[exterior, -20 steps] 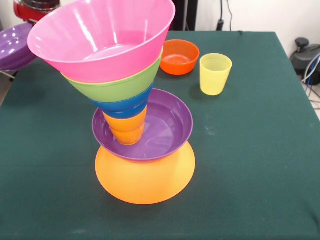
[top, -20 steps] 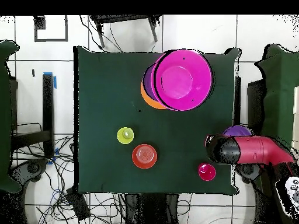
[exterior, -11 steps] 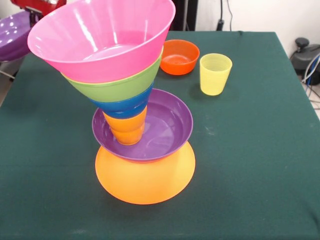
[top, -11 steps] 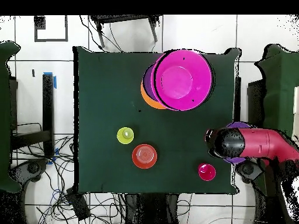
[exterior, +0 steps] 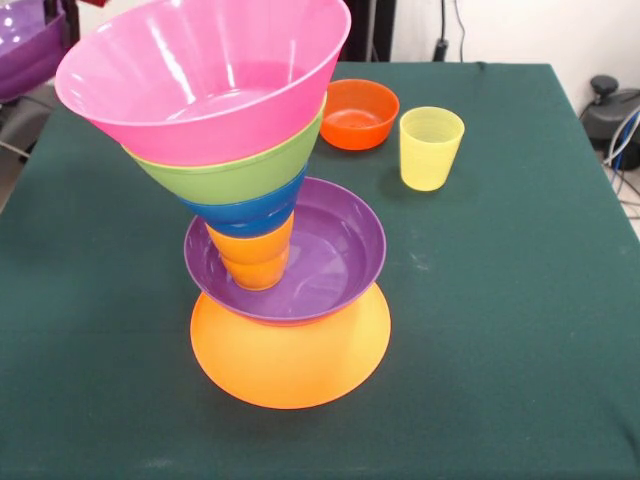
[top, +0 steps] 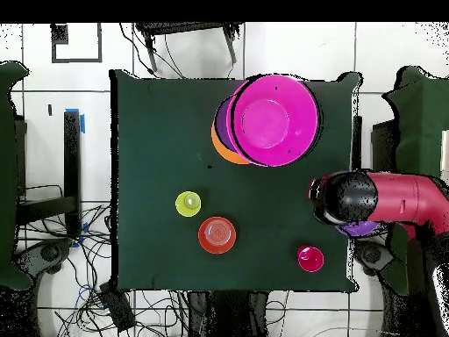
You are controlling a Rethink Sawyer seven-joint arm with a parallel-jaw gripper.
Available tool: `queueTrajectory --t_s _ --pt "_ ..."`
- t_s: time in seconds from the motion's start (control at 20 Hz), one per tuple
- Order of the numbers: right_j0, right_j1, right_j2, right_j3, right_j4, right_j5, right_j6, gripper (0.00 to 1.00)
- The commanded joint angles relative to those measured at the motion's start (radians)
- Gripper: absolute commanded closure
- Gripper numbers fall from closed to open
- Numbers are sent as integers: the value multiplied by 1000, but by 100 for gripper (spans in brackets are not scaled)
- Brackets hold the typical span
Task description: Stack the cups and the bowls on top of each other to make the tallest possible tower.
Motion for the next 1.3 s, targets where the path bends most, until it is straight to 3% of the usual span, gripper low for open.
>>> queueTrajectory --t_s 0.05,1.3 --pt "21 -35 103 -101 25 181 -380 100" --pt "108 -30 183 -293 30 398 -381 100"
